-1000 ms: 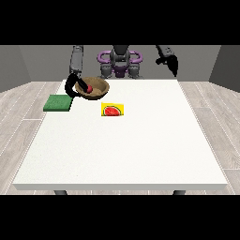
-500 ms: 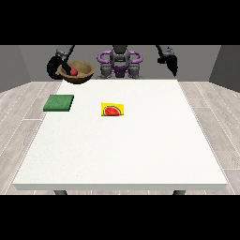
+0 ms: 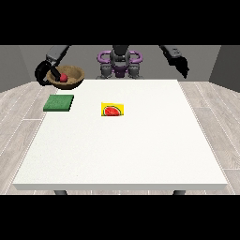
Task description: Pick the cup and pour the ball into the bowl, then pick the bowl and place it on the pad
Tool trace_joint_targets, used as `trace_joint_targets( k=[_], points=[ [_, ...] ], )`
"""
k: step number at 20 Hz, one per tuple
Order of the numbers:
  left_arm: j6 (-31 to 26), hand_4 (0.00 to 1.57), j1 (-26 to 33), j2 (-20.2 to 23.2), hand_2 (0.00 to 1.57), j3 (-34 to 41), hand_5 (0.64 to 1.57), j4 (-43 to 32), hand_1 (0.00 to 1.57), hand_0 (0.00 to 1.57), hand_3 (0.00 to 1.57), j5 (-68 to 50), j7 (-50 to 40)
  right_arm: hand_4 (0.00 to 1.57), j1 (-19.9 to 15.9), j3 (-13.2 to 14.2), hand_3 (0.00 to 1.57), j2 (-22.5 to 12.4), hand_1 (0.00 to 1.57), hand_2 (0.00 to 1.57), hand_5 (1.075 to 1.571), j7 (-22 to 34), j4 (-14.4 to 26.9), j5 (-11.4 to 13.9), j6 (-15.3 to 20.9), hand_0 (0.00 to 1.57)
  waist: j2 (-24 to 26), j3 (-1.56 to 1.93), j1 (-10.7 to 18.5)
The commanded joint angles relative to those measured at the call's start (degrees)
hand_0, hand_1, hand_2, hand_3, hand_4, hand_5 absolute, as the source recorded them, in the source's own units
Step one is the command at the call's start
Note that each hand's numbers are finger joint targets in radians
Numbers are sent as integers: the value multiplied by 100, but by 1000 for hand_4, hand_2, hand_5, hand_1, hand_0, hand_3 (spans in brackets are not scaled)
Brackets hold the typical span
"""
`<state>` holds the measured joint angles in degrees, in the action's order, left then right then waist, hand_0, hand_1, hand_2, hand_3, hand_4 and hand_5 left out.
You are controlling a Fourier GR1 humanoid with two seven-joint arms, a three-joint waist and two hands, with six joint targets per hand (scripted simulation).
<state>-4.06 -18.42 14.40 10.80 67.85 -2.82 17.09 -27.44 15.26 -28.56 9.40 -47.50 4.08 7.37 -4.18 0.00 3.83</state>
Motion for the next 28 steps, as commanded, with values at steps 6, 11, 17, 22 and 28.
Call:
trace_joint_targets(
  k=[6, 11, 17, 22, 28],
  points=[
    [-1308, 1280, -460, 1857, 0, 1631, 1571, -706, 0, 0, 0, -1213, 278, 820, 0, 365, 0, -352, 1571, 1571, 1570, -661, 106, -142, -17, 1571, -709, -4, 139],
    [-2121, 1213, -272, 2399, 0, 2019, 1565, -953, 0, 0, 0, -1601, 754, 763, -87, 979, 0, -656, 1571, 1571, 1567, -1297, 536, -536, -55, 1571, -1277, 3, 424],
    [-1891, 1186, -396, 2320, 0, 1931, 1557, -831, 0, 0, 0, -1548, 638, 0, -258, 1121, 1036, -979, 1549, 1571, 1560, -1219, 1017, -276, 557, 1549, -1395, 10, 387],
    [-1883, 1174, -257, 2246, 0, 1912, 1549, -1157, 0, 0, 0, -1437, 951, 0, -461, 902, 917, -778, 420, 562, 1518, -1037, 1242, -387, 68, 420, -1277, 1, 264],
    [-1819, 1078, -284, 1989, 0, 1464, 1567, -490, 0, 0, 0, -1350, 521, 0, -822, 964, 119, -936, 0, 0, 1369, -892, 1590, -468, -91, 0, -982, 8, 385]
  ],
)
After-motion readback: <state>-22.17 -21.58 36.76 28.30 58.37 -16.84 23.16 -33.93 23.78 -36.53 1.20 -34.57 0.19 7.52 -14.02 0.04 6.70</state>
